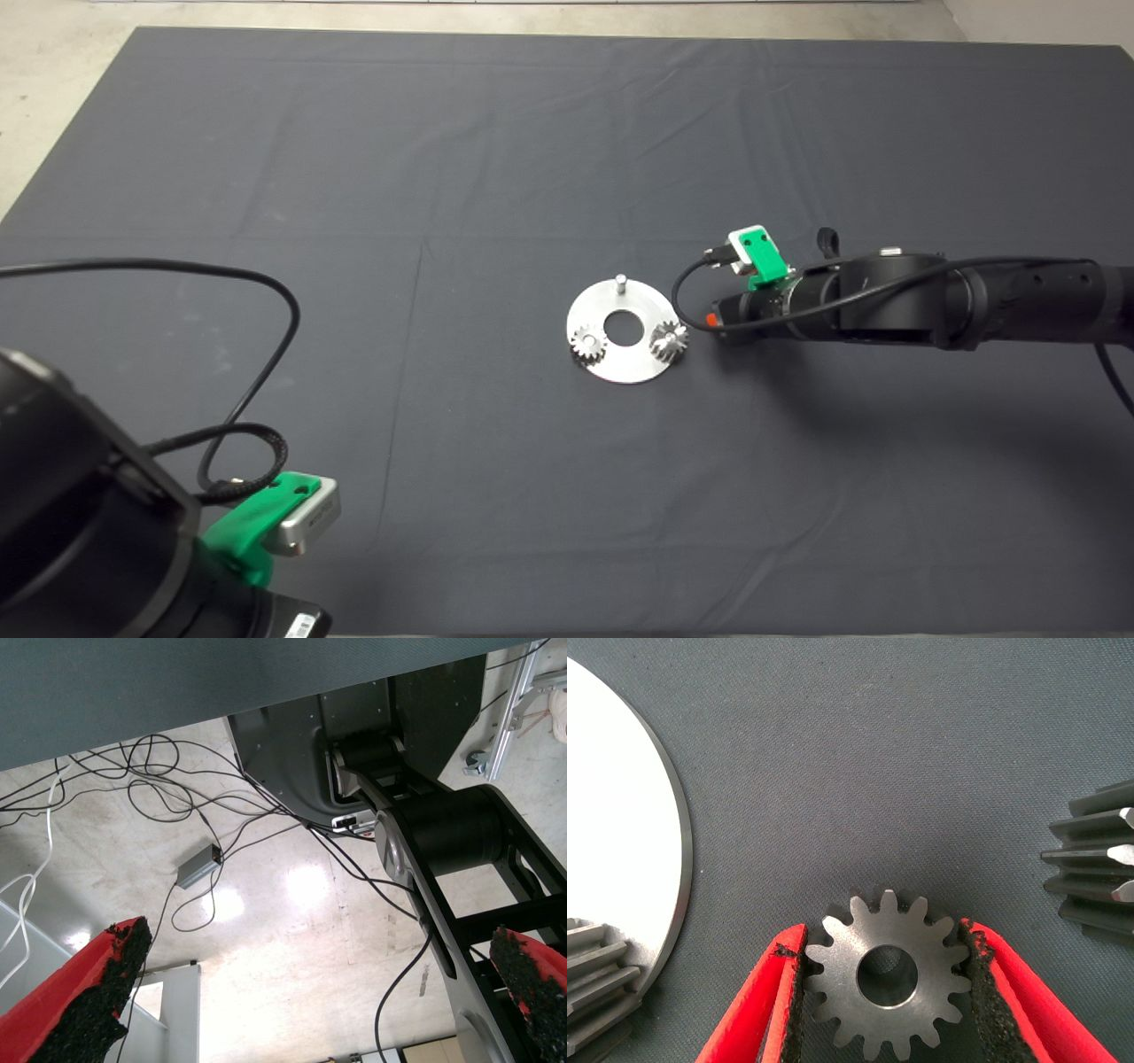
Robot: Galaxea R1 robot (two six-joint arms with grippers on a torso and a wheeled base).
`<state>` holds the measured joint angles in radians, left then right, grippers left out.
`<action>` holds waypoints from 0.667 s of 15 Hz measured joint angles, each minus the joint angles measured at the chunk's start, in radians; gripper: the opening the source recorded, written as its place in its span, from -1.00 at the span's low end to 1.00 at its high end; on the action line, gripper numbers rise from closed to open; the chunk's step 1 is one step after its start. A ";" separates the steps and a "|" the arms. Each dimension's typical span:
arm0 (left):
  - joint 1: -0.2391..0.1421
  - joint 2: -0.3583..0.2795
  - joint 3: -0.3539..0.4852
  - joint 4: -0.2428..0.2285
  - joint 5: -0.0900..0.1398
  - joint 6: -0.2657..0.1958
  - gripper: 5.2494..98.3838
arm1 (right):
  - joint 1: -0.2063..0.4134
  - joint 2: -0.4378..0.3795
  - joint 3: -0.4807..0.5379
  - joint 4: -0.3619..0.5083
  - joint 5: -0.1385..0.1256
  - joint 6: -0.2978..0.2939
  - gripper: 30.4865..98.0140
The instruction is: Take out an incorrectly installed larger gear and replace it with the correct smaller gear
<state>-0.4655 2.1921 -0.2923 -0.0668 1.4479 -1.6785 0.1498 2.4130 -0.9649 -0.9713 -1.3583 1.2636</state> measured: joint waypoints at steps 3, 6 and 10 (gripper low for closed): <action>0.000 0.001 0.000 0.000 0.000 0.000 1.00 | 0.041 0.004 0.001 0.035 -0.001 -0.001 -0.68; 0.000 0.000 0.000 0.000 0.000 0.000 1.00 | 0.121 0.011 0.001 0.115 -0.003 0.001 -0.69; 0.000 0.002 0.000 0.000 0.000 0.000 1.00 | 0.193 0.040 0.000 0.198 -0.011 0.002 -0.69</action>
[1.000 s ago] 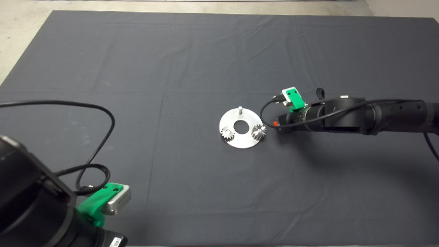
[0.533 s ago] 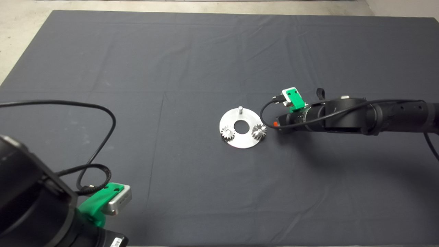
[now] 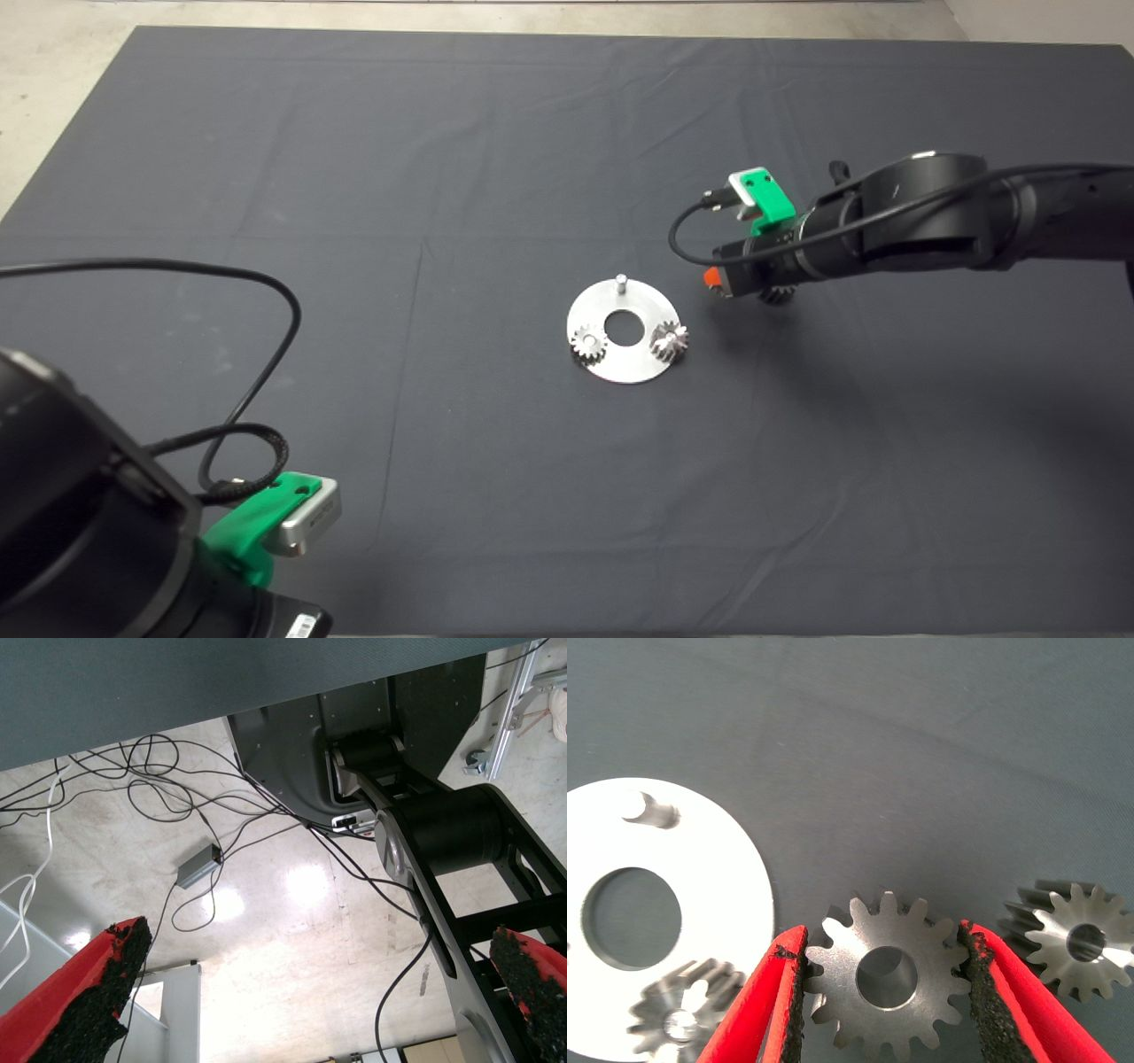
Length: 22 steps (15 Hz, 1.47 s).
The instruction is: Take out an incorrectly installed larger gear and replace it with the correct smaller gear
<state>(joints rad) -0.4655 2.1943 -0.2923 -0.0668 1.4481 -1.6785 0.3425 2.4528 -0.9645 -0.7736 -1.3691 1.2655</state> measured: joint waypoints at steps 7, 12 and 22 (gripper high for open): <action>0.000 0.000 0.000 0.000 0.000 0.000 1.00 | -0.007 0.257 -0.171 0.015 -0.038 0.000 -0.69; 0.000 0.000 0.000 0.000 -0.001 0.000 1.00 | -0.007 0.284 -0.217 0.015 -0.053 0.000 -0.69; 0.000 0.000 0.000 0.000 0.000 0.000 1.00 | -0.027 0.313 -0.244 0.014 -0.059 -0.005 -0.69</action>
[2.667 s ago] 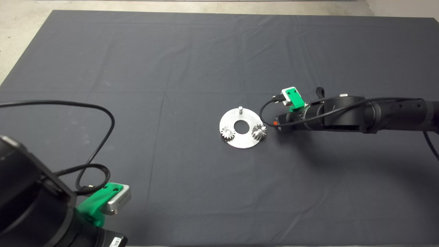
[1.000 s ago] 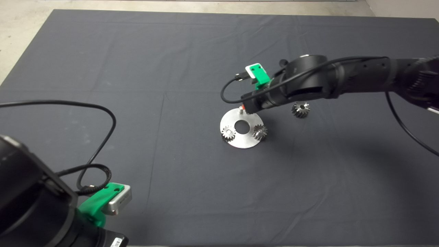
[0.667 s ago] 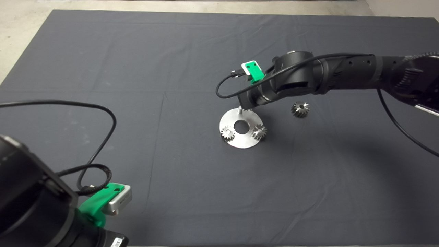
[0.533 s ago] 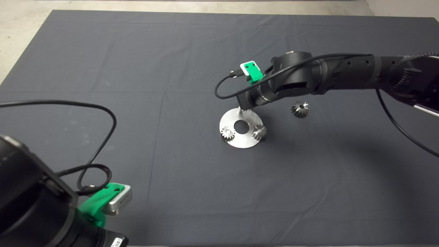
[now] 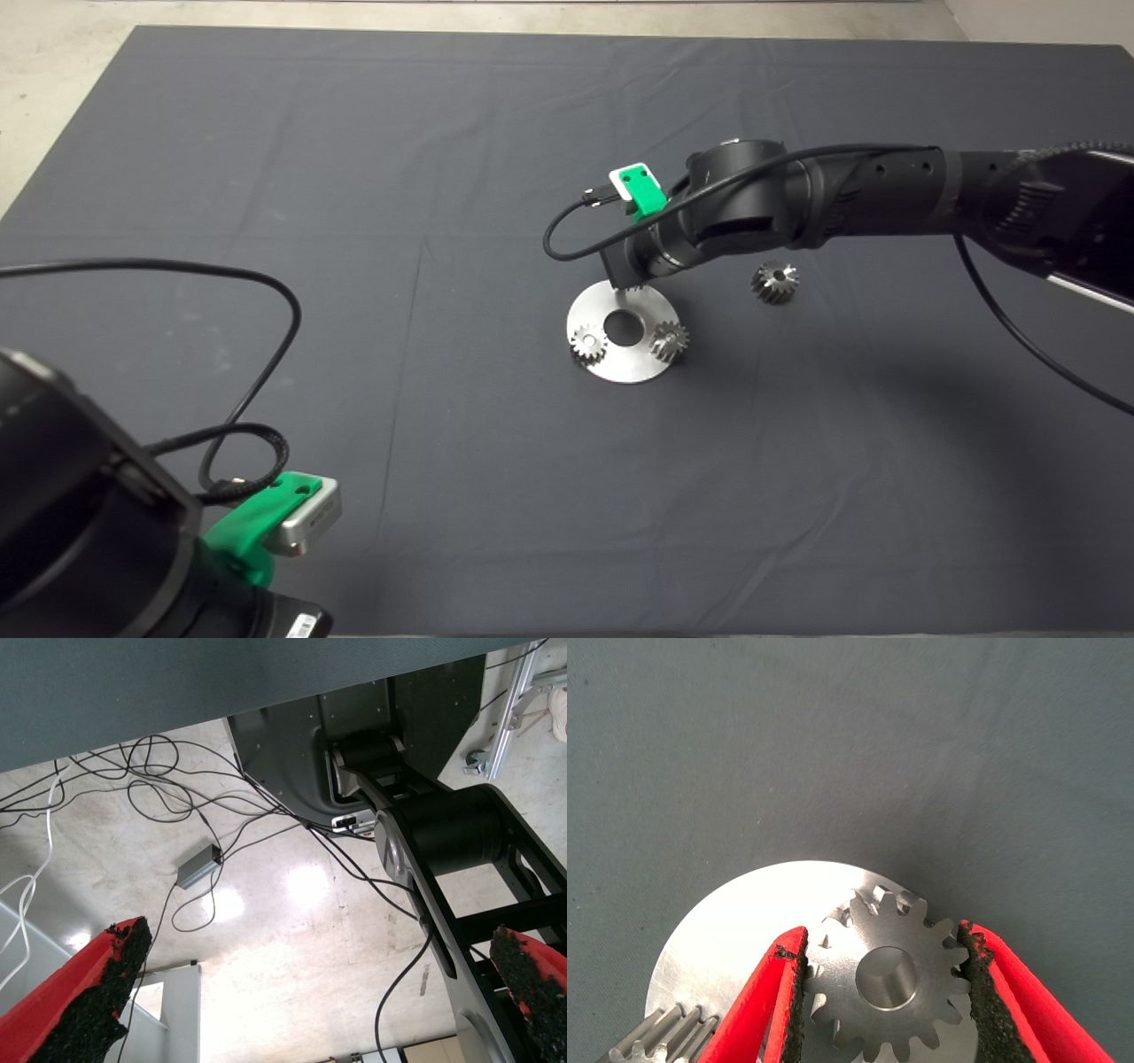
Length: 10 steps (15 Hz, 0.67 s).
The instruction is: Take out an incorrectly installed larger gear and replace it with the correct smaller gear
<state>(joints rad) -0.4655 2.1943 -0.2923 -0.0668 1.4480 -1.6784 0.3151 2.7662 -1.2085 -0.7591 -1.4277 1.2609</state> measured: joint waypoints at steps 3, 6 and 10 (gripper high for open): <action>0.000 0.000 0.000 0.000 0.000 0.000 1.00 | -0.007 0.001 0.000 -0.002 0.000 0.000 -0.69; 0.000 0.000 0.000 0.000 0.000 0.000 1.00 | -0.007 0.005 -0.007 -0.001 0.000 0.000 -0.69; 0.000 0.000 0.000 0.000 0.000 0.000 1.00 | -0.004 0.021 -0.037 -0.002 0.001 0.000 -0.69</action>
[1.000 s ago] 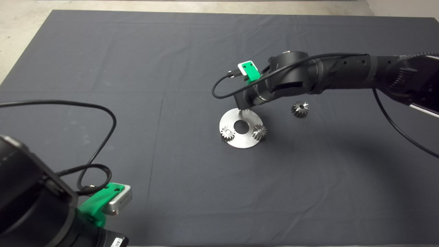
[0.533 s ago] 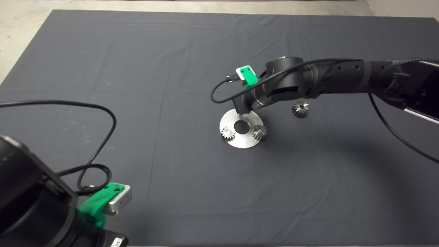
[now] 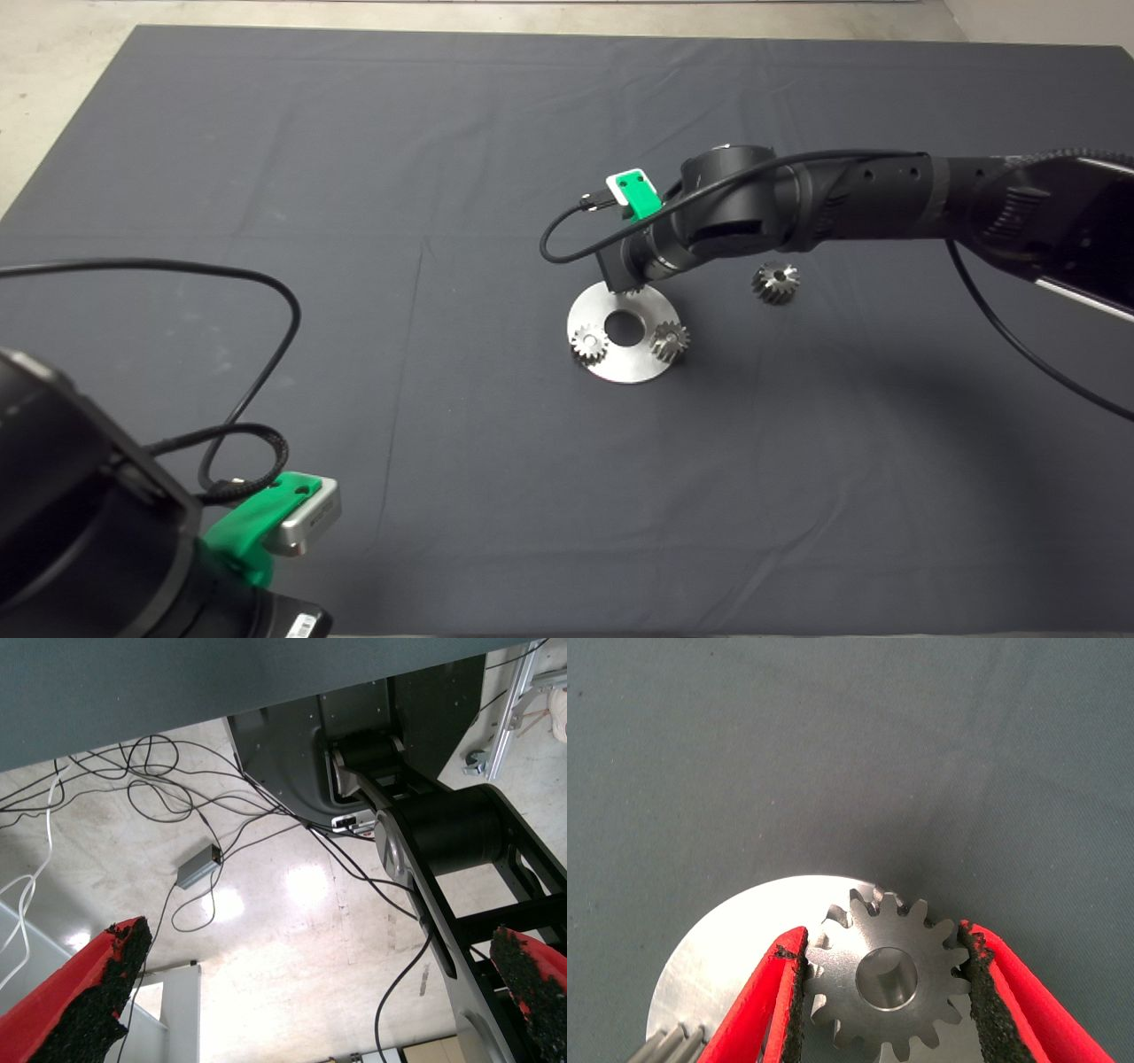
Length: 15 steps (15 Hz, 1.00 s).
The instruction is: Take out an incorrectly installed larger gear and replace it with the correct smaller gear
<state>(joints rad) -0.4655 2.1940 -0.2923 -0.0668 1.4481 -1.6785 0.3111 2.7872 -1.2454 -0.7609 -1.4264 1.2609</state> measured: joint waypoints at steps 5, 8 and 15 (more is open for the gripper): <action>0.000 0.000 0.000 0.000 0.000 0.000 1.00 | 0.004 0.036 -0.046 -0.004 -0.001 0.000 -0.69; 0.000 0.000 0.000 0.000 0.000 0.000 1.00 | 0.003 0.036 -0.046 -0.005 0.001 0.000 -0.69; 0.000 0.000 0.000 0.000 0.000 0.000 1.00 | -0.002 0.025 -0.023 -0.002 -0.021 0.000 -0.70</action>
<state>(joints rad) -0.4655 2.1943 -0.2923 -0.0668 1.4479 -1.6785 0.3094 2.8122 -1.2685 -0.7626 -1.4470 1.2613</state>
